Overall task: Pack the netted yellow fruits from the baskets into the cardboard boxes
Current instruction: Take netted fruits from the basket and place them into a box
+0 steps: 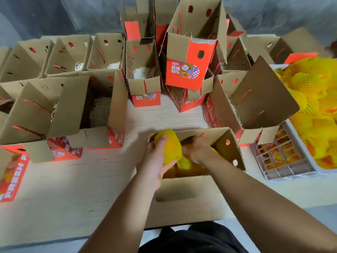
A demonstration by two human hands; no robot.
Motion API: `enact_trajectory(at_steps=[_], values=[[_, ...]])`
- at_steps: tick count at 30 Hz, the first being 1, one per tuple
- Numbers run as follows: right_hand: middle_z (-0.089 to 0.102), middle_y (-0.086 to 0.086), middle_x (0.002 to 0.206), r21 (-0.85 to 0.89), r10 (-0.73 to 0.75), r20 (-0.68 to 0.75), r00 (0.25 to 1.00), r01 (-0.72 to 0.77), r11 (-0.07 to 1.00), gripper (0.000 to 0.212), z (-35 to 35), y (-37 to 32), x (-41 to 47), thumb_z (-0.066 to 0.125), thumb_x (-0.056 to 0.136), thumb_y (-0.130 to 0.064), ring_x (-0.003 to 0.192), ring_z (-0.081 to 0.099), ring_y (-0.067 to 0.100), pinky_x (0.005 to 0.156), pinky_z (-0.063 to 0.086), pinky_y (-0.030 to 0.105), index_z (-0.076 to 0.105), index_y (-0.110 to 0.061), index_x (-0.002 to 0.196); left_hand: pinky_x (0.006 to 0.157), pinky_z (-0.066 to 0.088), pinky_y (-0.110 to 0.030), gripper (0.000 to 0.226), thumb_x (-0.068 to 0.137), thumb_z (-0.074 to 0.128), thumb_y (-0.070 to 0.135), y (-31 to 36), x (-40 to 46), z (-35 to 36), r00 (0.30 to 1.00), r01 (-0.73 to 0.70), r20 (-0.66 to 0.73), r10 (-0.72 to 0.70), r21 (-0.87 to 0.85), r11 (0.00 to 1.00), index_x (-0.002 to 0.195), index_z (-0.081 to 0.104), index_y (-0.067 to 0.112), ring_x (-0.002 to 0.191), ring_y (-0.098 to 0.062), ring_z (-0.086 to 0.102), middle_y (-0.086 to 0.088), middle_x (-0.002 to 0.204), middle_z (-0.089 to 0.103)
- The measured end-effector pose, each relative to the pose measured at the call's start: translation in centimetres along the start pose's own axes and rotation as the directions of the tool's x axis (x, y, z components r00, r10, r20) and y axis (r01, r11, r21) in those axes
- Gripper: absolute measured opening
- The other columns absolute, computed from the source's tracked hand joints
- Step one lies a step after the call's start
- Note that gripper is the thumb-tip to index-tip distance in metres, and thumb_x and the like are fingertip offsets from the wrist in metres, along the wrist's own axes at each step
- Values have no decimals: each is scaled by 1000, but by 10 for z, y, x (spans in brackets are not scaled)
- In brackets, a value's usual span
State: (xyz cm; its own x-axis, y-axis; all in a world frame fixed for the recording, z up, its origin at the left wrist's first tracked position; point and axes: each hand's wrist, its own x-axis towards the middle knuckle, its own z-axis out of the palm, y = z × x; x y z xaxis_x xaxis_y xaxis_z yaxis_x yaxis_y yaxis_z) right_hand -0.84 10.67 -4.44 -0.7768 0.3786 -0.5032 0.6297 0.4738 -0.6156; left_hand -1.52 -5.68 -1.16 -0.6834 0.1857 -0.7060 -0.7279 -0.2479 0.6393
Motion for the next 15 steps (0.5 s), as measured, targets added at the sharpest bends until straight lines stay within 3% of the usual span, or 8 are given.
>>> enact_trajectory(at_steps=[2, 3, 5, 8, 11, 13, 15], values=[[65, 6, 119, -73, 83, -7, 997, -83, 994, 40, 18, -1, 8, 75, 86, -32, 119, 61, 31, 91, 48, 34, 55, -15, 116, 79, 61, -36, 63, 91, 73, 52, -6, 7, 6, 999, 40, -39, -36, 106, 994, 145, 48, 32, 119, -25, 61, -2, 141, 54], [53, 14, 140, -95, 135, 3, 991, -134, 986, 57, 24, 2, 10, 73, 88, -35, 128, 54, 35, 101, 46, 39, 44, -11, 130, 81, 59, -36, 67, 91, 73, 53, -8, 11, 8, 997, 53, -53, -47, 136, 989, 147, 45, 31, 121, -27, 60, -3, 143, 54], [31, 18, 157, -121, 197, 17, 980, -193, 974, 81, 31, 9, 12, 69, 88, -51, 139, 43, 39, 113, 39, 47, 25, -13, 145, 82, 56, -38, 66, 92, 71, 56, -7, 18, 10, 993, 91, -88, -79, 147, 985, 147, 45, 30, 123, -28, 59, -4, 144, 54], [32, 15, 159, 0, 211, 8, 977, -211, 977, 89, 25, 12, 8, 58, 90, -67, 144, 38, 35, 117, 35, 43, 27, -16, 155, 84, 54, -41, 62, 94, 68, 55, -8, 28, 13, 985, 138, -125, -115, 193, 972, 146, 47, 29, 122, -26, 57, -1, 146, 53], [53, 5, 146, 177, 140, 116, 983, -159, 971, 61, 10, 15, 3, 59, 96, -45, 126, 52, 25, 101, 44, 31, 46, -16, 148, 86, 57, -42, 63, 97, 64, 54, -19, 36, 16, 982, 170, -133, -134, 322, 931, 148, 44, 22, 123, -29, 60, -5, 144, 56], [55, 1, 136, 136, 123, 223, 967, -156, 978, 64, 2, 18, -4, 65, 91, -36, 115, 49, 19, 86, 42, 24, 42, -20, 149, 83, 58, -41, 59, 99, 61, 53, -21, 40, 18, 979, 194, -120, -164, 316, 929, 144, 48, 17, 118, -32, 64, -11, 136, 61], [54, 5, 141, 108, 120, 208, 971, -144, 984, 72, -1, 23, -5, 71, 88, -31, 122, 51, 22, 90, 41, 26, 38, -20, 152, 88, 58, -44, 57, 100, 61, 51, -22, 44, 21, 980, 191, -118, -161, 318, 929, 143, 47, 16, 118, -33, 64, -12, 136, 61]])
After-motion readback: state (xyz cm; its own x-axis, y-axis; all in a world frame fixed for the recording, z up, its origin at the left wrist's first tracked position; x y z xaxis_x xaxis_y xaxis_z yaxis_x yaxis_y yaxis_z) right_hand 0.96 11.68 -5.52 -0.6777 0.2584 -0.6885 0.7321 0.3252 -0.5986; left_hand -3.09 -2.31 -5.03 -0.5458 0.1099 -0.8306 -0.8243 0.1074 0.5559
